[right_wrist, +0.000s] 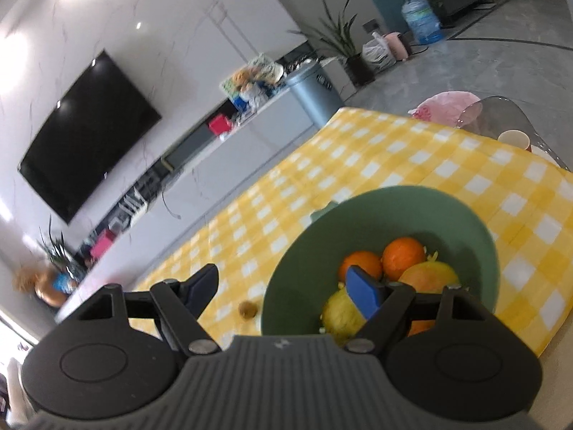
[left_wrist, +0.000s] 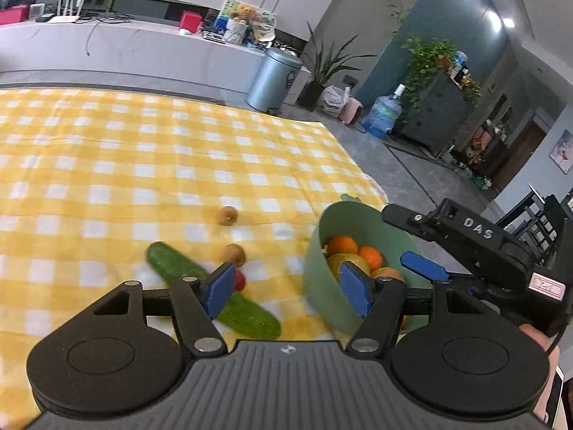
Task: Organize fruits
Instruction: 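Move the right gripper down to a small brown kiwi near the cucumber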
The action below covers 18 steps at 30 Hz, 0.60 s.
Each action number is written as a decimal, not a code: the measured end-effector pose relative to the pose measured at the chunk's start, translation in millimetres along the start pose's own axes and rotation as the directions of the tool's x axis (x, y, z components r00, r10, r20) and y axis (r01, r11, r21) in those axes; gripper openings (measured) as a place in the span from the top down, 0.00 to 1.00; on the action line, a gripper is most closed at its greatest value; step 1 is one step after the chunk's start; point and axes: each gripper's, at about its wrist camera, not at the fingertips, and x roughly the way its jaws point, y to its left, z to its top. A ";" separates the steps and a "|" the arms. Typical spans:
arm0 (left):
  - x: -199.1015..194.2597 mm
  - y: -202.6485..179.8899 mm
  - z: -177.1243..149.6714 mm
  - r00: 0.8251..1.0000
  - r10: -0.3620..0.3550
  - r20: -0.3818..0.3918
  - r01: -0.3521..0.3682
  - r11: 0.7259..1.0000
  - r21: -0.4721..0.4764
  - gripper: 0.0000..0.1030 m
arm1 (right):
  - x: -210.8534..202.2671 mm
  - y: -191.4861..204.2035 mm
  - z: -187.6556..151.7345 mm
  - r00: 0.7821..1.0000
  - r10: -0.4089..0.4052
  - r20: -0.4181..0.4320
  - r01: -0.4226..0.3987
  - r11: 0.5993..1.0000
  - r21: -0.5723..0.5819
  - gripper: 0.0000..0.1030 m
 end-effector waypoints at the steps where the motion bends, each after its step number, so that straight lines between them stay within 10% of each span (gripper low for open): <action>1: -3.0 1.0 -0.8 1.000 0.009 -0.001 -0.009 1.000 -0.003 0.25 | 2.0 3.7 -2.1 1.000 -0.004 -0.011 0.003 1.000 -0.012 0.26; 18: -40.3 59.4 -3.4 0.979 0.203 0.027 -0.200 0.975 -0.094 0.25 | 29.9 76.4 -65.3 0.987 0.021 -0.160 -0.060 0.967 -0.246 0.55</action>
